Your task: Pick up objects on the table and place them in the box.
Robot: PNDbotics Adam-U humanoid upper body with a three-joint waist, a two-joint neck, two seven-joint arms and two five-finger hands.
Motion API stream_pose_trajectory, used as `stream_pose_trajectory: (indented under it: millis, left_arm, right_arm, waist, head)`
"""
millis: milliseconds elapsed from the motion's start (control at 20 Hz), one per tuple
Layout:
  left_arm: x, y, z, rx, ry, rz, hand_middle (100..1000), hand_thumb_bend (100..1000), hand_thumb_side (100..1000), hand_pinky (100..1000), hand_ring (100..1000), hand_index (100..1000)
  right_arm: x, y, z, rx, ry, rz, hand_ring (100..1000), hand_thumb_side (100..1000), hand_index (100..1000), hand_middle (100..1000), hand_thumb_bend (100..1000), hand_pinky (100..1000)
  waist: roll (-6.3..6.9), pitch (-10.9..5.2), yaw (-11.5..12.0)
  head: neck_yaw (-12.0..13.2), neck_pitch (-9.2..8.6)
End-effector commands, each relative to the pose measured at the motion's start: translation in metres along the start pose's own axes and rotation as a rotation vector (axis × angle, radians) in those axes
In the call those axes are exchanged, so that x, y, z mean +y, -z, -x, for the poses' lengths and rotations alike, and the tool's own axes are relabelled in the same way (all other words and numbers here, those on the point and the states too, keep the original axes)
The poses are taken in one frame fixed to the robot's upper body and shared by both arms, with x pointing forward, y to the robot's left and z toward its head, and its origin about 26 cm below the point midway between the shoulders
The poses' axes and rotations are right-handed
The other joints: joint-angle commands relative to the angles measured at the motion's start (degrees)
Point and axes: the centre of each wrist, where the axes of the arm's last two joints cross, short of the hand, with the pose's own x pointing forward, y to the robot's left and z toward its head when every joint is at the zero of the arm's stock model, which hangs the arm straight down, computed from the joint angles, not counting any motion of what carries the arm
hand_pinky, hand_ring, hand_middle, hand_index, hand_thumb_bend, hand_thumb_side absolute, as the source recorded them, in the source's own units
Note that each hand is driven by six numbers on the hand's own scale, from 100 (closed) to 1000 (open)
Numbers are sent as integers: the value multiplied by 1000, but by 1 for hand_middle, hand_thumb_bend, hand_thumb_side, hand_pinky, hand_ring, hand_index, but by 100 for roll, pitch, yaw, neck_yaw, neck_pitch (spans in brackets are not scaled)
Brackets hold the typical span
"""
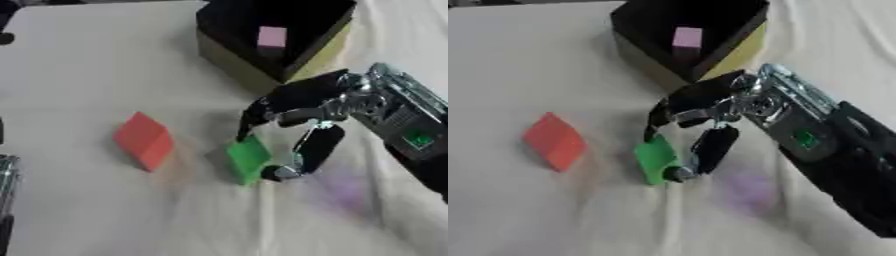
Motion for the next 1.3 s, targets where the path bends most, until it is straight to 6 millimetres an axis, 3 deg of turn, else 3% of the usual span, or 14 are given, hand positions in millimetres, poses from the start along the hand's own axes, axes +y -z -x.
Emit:
stream_pose_trajectory:
  millis: [50, 400, 700, 850, 900, 1300]
  left_arm:
    - [1, 6, -6, -30, -3, 2, 720, 100, 901, 682, 712, 674]
    - [1, 5, -6, -28, -2, 4, 716, 100, 902, 681, 711, 668]
    - [0, 5, -6, -28, -4, 10, 716, 100, 902, 682, 712, 667]
    - [0, 5, -6, -26, -4, 12, 716, 100, 903, 682, 712, 666]
    - [1, 5, -6, -25, -3, 12, 716, 100, 904, 682, 713, 666]
    - [2, 5, -6, -23, 3, 18, 718, 100, 903, 682, 714, 667]
  right_arm:
    - [2, 1, 4, 31, -39, 5, 864, 569, 822, 731, 318, 823]
    - [2, 3, 2, 23, -68, 68, 862, 574, 825, 730, 314, 823]
    - [10, 13, 4, 24, -67, 9, 836, 587, 772, 604, 310, 816]
    - [14, 17, 7, 26, -52, 4, 830, 589, 753, 590, 294, 813]
    - [12, 16, 6, 22, -47, 30, 797, 585, 667, 530, 225, 805]
    - [-38, -12, -11, 18, -78, 228, 777, 540, 652, 519, 162, 797]
  waist:
    - [3, -100, 11]
    - [4, -90, 10]
    - [0, -84, 27]
    - [2, -81, 34]
    - [4, -82, 29]
    - [5, -121, -24]
  head:
    - [-8, -26]
    - [-4, -27]
    - [-29, -52]
    - [-38, -53]
    - [-34, -45]
    - [-47, -74]
